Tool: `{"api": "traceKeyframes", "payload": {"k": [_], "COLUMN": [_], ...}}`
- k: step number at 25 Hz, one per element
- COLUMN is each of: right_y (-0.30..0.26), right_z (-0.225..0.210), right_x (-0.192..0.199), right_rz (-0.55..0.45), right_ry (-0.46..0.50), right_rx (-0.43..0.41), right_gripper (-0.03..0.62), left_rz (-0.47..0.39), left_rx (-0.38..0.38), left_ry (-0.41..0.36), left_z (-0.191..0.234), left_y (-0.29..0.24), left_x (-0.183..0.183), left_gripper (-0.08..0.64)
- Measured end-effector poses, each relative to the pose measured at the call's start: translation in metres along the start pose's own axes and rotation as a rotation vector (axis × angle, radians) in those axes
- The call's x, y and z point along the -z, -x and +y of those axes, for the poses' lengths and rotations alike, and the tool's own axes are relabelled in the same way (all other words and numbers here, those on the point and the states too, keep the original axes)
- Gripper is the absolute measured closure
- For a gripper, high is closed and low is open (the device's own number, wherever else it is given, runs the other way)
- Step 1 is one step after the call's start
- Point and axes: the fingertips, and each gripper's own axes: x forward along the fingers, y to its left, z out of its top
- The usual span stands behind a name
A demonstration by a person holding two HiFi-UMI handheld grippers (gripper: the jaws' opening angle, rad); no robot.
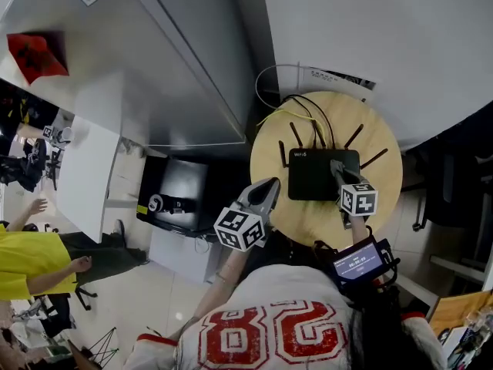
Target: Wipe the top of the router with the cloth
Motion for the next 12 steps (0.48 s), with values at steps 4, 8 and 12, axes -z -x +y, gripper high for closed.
{"api": "traceKeyframes", "payload": {"k": [4,8,12], "right_y": [0.020,0.034,0.034], "right_z": [-0.043,-0.071,-0.063], "right_x": [0.005,0.011,0.007], "right_rz": [-0.013,-0.018,-0.026], "right_ry": [-0.050,-0.082,-0.087], "right_rx": [0.083,0.141,0.127], "right_gripper": [0.554,0.554,0.554], "left_rz": [0.007,0.012,0.011], "left_rx": [0.025,0.038,0.035], "left_ry": [-0.005,-0.009,-0.008], "left_z": [-0.008,-0.011,-0.010], "left_y": [-0.010,-0.016,-0.015], "left_x": [0.001,0.001,0.001], "left_gripper": [0.555,0.555,0.555]}}
